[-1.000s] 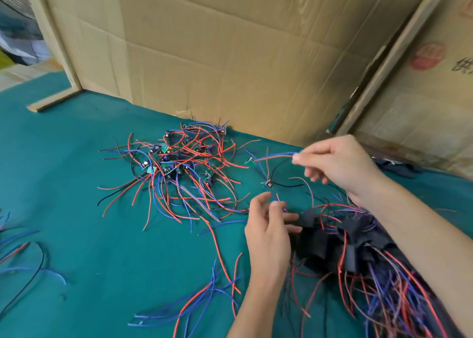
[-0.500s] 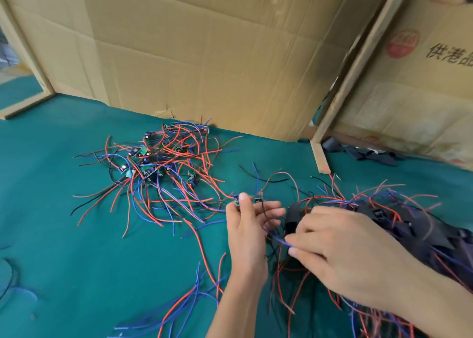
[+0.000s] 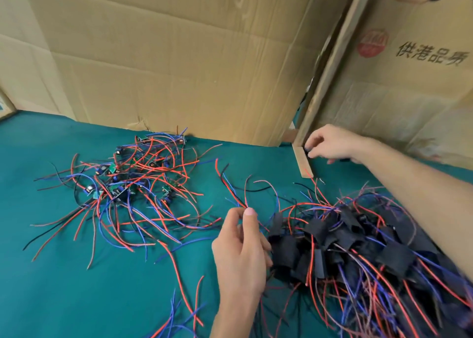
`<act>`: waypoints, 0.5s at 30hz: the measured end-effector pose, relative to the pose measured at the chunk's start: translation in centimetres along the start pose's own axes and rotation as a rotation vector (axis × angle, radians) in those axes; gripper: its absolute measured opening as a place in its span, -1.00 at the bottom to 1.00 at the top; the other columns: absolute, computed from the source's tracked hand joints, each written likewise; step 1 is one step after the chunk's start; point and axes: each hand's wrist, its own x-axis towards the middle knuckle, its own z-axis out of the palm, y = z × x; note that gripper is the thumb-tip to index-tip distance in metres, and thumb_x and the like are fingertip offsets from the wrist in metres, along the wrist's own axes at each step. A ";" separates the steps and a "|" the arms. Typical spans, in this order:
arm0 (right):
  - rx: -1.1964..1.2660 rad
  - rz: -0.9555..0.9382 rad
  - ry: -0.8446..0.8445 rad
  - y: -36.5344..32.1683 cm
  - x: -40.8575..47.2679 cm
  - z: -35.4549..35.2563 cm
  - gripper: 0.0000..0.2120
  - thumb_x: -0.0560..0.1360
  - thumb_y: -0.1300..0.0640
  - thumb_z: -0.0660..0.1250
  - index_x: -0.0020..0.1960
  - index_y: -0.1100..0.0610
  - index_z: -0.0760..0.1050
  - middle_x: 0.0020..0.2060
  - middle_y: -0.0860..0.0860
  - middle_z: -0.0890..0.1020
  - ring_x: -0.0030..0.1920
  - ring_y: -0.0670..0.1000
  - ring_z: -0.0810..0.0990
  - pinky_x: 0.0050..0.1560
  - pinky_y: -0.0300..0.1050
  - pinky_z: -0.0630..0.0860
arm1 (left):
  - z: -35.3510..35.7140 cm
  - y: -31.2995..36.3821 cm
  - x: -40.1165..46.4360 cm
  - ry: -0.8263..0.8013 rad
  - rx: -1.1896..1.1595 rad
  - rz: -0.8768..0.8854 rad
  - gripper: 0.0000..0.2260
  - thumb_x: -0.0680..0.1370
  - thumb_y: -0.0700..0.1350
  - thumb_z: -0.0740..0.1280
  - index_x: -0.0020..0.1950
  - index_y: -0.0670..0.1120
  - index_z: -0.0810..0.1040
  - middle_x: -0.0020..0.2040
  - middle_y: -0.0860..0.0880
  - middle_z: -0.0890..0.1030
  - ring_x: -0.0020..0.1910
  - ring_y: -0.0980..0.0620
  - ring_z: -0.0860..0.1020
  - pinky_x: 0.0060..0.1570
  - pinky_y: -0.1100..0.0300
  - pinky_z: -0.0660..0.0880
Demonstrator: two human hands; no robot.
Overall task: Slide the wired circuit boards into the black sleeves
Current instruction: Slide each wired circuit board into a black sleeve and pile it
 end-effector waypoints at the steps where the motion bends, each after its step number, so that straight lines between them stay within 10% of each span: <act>1: 0.023 0.065 0.036 0.9 1.5 0.5 -0.76 0.53 0.29 0.43 0.18 0.18 0.61 0.14 0.16 0.63 0.14 0.15 0.58 0.01 0.13 0.66 | 0.0 0.0 -0.1 0.001 0.021 0.002 -0.72 0.69 -0.01 0.20 -0.22 0.04 0.46 -0.54 -0.10 0.49 -0.64 0.00 0.37 -0.58 0.32 0.27; 6: 0.019 0.214 0.154 3.0 5.9 3.1 -0.46 0.47 0.28 0.48 0.41 0.15 0.46 0.31 0.17 0.51 0.14 0.21 0.57 -0.03 0.11 0.69 | 0.0 -0.3 -0.1 -0.002 -0.032 -0.043 -0.71 0.69 -0.03 0.19 -0.22 -0.01 0.48 -0.51 -0.13 0.52 -0.68 -0.01 0.38 -0.62 0.35 0.22; 15: -0.057 0.127 0.326 3.2 6.0 4.0 -0.82 0.40 0.25 0.59 -0.04 0.08 0.67 0.09 0.16 0.69 0.21 0.22 0.57 0.21 -0.06 0.51 | -0.1 -0.2 0.1 0.026 -0.025 -0.076 -0.79 0.64 -0.15 0.25 -0.17 -0.08 0.57 -0.50 -0.07 0.58 -0.68 -0.02 0.37 -0.62 0.36 0.22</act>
